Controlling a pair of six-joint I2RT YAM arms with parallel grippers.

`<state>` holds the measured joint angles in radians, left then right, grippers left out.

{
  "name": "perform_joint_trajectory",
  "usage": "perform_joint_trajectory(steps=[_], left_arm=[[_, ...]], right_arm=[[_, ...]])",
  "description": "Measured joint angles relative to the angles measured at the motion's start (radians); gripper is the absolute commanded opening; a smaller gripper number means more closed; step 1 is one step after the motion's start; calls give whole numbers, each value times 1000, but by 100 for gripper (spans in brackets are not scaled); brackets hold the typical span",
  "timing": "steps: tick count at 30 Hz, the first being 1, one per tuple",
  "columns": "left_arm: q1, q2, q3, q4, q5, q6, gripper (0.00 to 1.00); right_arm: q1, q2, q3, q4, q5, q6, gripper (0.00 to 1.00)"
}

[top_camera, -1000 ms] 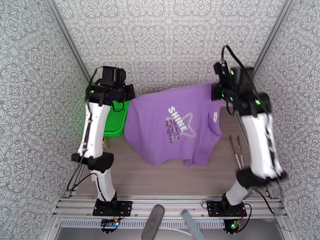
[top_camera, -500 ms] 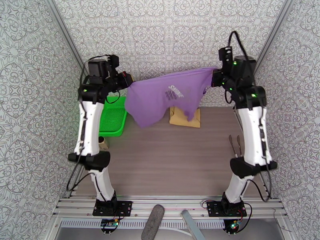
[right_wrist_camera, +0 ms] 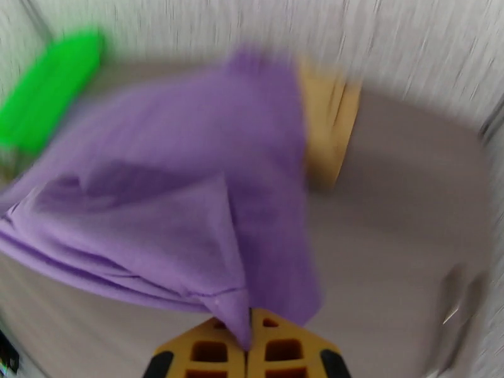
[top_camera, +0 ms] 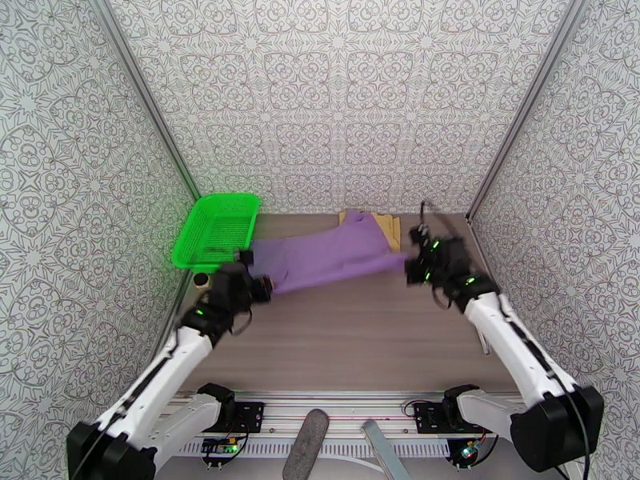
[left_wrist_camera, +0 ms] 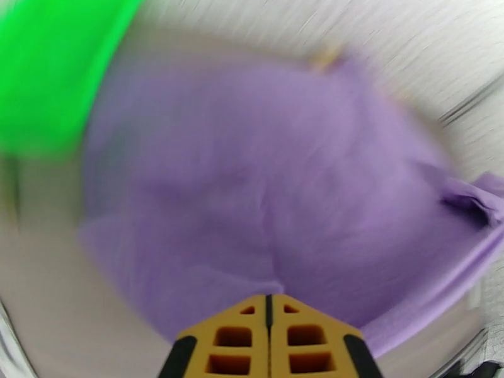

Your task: Fold and stack the mixed laundry pile

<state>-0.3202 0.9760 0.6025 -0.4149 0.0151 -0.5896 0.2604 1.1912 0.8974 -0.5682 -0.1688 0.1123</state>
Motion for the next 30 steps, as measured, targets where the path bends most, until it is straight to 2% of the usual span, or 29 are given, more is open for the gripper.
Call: perform_joint_trajectory(steps=[2, 3, 4, 8, 10, 11, 14, 17, 19, 21, 24, 26, 28, 30], left_arm=[[-41, -5, -72, -9, -38, -60, 19], [-63, -13, -90, -15, -56, -80, 30], [-86, -24, -97, -29, -79, -109, 44], [-148, -91, -94, -77, -154, -190, 66], [-163, -119, -89, -114, -181, -221, 83], [-166, -130, -84, -139, -195, -235, 86], [-168, -146, -62, -205, -223, -257, 88], [-156, -122, -31, -244, -232, -264, 88], [-134, -77, -5, -252, -235, -260, 84], [-97, -5, 26, -248, -227, -240, 73], [-56, 134, 79, -229, -217, -199, 63], [-56, 218, 115, -217, -215, -177, 62], [-71, 291, 145, -200, -210, -157, 63], [-97, 342, 166, -178, -201, -141, 65]], right_arm=[[34, -3, -68, -24, -21, 45, 0], [45, -6, -82, -34, -30, 62, 3], [55, -13, -94, -47, -43, 82, 8], [69, -49, -114, -97, -115, 163, 44], [78, -61, -127, -118, -149, 178, 54], [82, -69, -136, -130, -166, 187, 58], [88, -101, -150, -162, -201, 222, 64], [88, -115, -136, -177, -206, 242, 64], [88, -95, -103, -182, -196, 247, 63], [88, -47, -52, -177, -183, 248, 60], [88, 53, 24, -156, -171, 248, 55], [88, 121, 64, -137, -156, 249, 50], [87, 183, 94, -119, -133, 249, 40], [78, 248, 124, -105, -107, 260, 35]])
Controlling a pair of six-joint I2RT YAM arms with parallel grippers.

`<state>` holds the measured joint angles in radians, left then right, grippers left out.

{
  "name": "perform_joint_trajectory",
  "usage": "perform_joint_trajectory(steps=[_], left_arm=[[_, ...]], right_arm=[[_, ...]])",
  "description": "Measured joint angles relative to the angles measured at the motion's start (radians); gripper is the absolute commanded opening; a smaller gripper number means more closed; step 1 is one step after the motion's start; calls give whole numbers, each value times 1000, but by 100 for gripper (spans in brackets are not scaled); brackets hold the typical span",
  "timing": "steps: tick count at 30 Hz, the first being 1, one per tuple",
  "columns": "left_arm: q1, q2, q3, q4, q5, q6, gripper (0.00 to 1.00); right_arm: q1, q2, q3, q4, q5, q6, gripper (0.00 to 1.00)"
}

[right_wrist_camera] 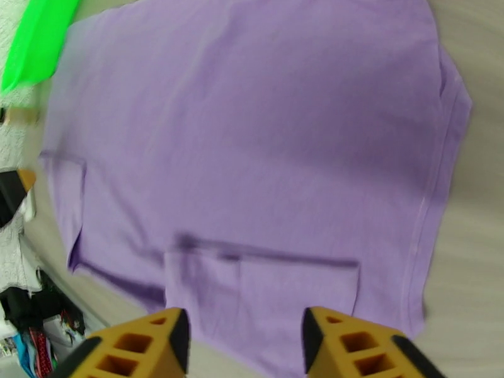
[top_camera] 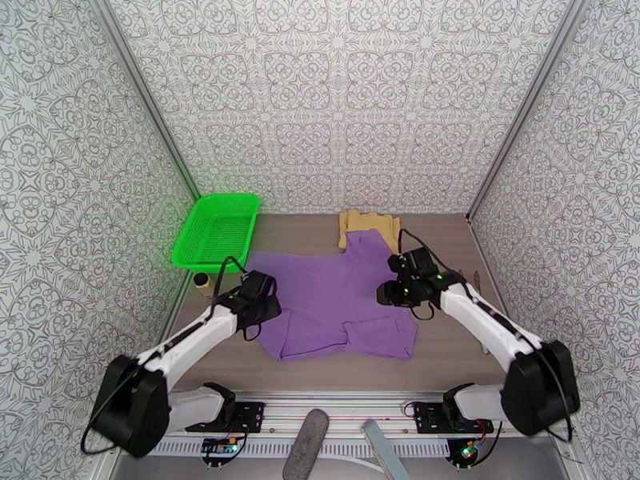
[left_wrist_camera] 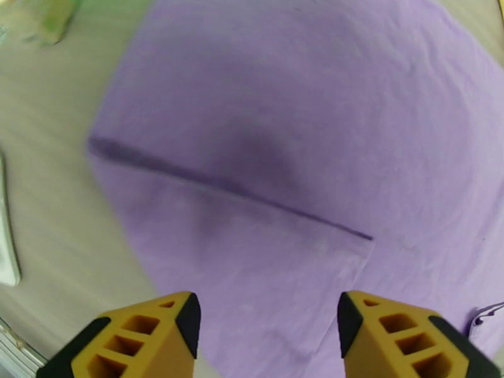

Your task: Fold and stack the mixed laundry pile

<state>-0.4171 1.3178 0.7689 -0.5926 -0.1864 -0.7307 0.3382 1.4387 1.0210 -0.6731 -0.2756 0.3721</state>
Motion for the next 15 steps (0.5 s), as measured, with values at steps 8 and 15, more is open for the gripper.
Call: perform_joint_trajectory(steps=[8, 15], left_arm=[[-76, 149, 17, 77, 48, 5, 81], [-89, 224, 17, 109, 55, 5, 78]], right_arm=[[-99, 278, 195, 25, 150, -6, 42], [-139, 479, 386, 3, 261, -68, 42]])
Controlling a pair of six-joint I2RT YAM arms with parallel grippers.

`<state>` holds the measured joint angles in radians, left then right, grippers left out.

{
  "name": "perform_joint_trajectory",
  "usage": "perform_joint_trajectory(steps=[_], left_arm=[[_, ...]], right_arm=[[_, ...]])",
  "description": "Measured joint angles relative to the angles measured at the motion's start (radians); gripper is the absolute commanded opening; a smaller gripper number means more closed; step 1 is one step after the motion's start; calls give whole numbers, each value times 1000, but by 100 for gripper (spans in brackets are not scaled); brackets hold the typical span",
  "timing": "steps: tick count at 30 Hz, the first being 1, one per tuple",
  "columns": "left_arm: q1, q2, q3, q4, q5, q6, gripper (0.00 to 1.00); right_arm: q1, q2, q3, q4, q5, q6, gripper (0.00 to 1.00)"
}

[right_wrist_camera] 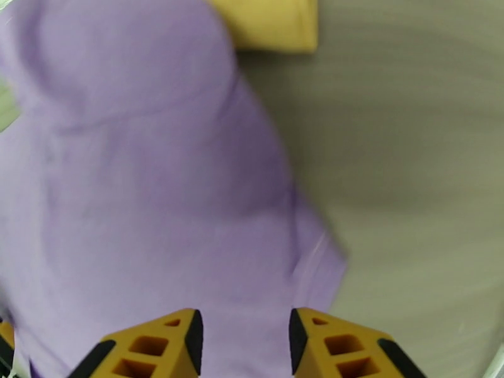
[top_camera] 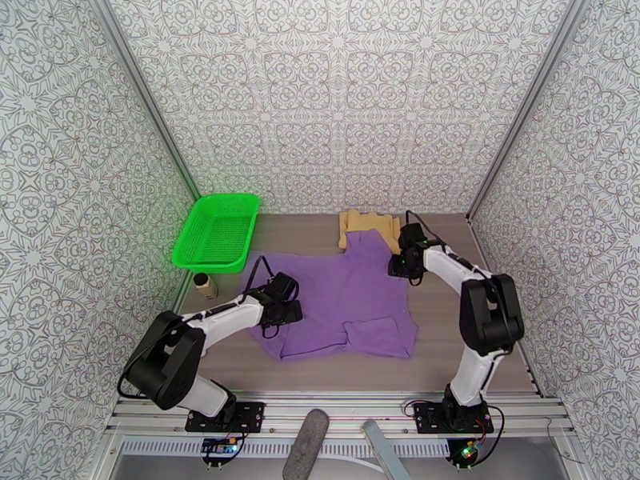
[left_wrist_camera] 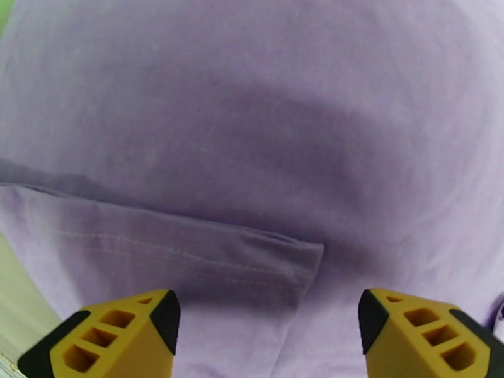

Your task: Fold and stack the mixed laundry pile

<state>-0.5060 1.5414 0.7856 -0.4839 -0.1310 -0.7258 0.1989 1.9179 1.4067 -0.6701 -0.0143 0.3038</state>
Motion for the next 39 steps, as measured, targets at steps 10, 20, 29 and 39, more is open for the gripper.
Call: perform_joint_trajectory(steps=[10, 20, 29, 39], left_arm=[[0, -53, 0, -1, -4, -6, 79], [5, -142, 24, -56, -9, -5, 79], [-17, -81, 98, -72, 0, -3, 73], [-167, 194, 333, -91, 6, 5, 58]], right_arm=[[-2, 206, 153, -69, 63, -47, 21], [-10, 249, 240, -154, 151, -77, 0], [-76, 249, 252, -210, 263, -122, 0], [-113, 249, 315, -230, 303, -164, 0]])
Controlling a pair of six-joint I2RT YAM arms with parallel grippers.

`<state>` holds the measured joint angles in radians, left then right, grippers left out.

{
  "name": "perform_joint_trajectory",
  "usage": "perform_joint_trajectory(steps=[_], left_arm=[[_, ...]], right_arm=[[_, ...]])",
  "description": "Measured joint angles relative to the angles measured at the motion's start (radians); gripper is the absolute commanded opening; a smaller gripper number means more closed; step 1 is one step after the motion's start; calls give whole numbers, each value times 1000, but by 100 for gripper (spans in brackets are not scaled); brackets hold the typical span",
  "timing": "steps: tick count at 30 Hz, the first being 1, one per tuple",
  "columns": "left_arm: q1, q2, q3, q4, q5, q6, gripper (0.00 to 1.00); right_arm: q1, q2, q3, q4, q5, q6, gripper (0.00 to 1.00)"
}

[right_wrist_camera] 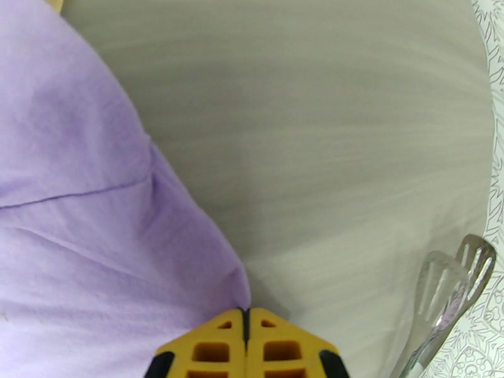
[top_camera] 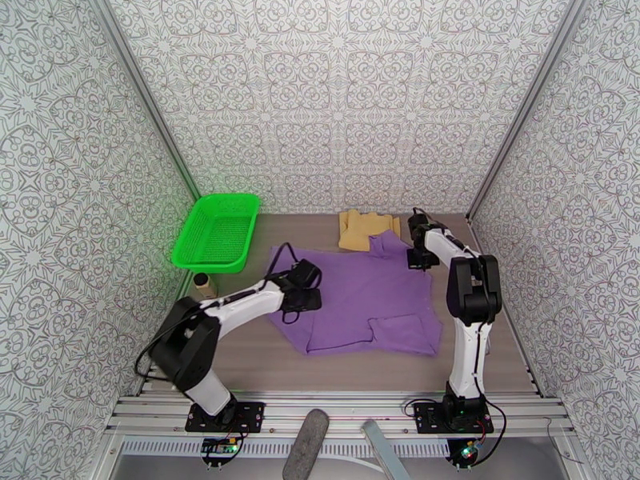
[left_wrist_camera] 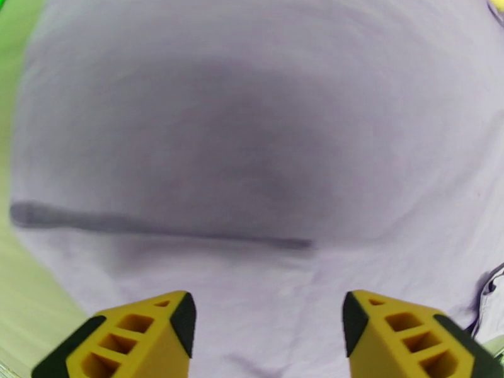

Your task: Fold and stack the mixed laundry pile

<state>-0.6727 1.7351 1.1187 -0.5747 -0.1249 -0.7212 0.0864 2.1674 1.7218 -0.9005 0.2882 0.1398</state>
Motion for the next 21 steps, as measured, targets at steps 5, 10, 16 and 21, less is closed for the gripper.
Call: perform_joint_trajectory(steps=[5, 10, 16, 21], left_arm=[[-72, 97, 103, -79, -31, -8, 52], [-90, 105, 108, -163, -79, -36, 48], [-89, 114, 113, -211, -117, -58, 40], [-89, 153, 119, -210, -116, -61, 39]], right_arm=[[-4, 0, 8, -3, 0, -13, 0], [-12, 0, 8, -3, -7, -18, 0], [-17, 0, 8, -2, -13, -18, 0], [-20, 0, 8, -2, -20, -18, 0]])
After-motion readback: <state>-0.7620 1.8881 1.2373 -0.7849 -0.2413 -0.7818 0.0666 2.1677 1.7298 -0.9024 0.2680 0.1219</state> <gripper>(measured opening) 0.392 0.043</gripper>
